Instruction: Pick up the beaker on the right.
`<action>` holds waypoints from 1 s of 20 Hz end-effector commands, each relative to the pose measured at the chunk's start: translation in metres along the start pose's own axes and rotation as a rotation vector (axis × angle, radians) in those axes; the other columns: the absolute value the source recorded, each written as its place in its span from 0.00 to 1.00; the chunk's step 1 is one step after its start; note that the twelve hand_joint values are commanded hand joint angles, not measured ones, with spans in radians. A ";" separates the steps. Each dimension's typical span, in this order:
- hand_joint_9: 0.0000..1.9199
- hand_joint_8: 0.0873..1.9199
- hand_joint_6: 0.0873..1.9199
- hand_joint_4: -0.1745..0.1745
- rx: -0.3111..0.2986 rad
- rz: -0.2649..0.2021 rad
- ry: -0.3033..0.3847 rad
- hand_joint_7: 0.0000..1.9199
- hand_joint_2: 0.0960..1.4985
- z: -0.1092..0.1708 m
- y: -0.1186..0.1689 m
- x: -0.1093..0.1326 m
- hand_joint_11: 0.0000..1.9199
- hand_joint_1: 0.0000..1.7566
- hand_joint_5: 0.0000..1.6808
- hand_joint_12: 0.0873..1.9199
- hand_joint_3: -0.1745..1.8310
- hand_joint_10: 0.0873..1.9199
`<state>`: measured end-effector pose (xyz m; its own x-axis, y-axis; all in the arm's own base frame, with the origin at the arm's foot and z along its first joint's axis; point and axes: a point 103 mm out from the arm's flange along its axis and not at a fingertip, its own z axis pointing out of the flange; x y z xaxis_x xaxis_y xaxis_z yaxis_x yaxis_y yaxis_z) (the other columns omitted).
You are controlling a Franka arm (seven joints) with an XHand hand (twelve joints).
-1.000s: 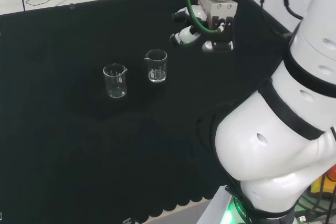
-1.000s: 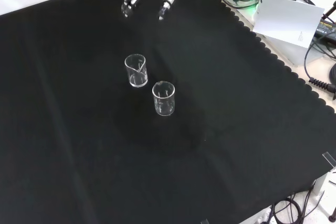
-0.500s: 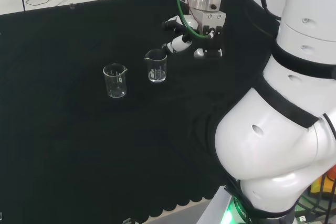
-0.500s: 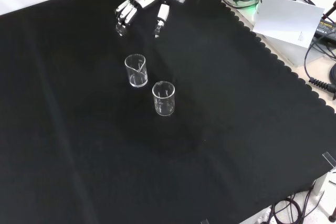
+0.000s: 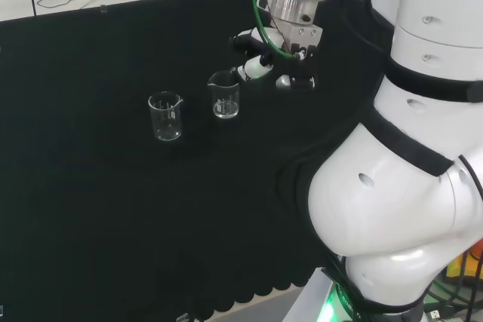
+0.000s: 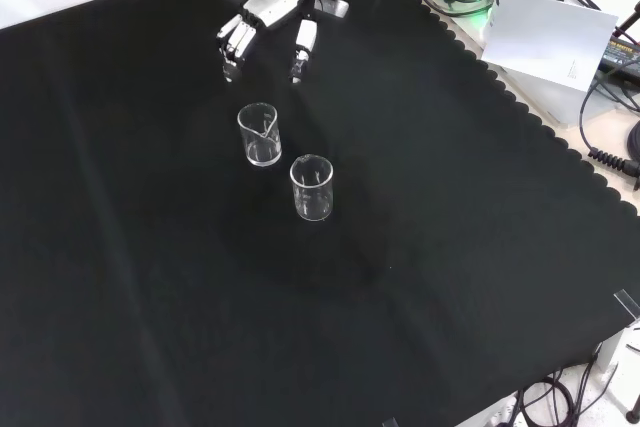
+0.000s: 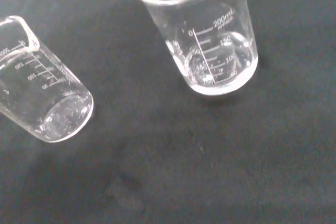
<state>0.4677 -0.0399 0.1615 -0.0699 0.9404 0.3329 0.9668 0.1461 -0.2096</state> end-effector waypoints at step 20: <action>0.16 0.32 0.00 0.38 0.012 -0.121 0.147 0.11 0.57 0.038 0.042 -0.027 0.00 0.48 0.23 0.69 0.00 0.31</action>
<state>0.4924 -0.0516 0.1159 -0.1280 0.8689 0.4781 0.9556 0.2371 -0.1750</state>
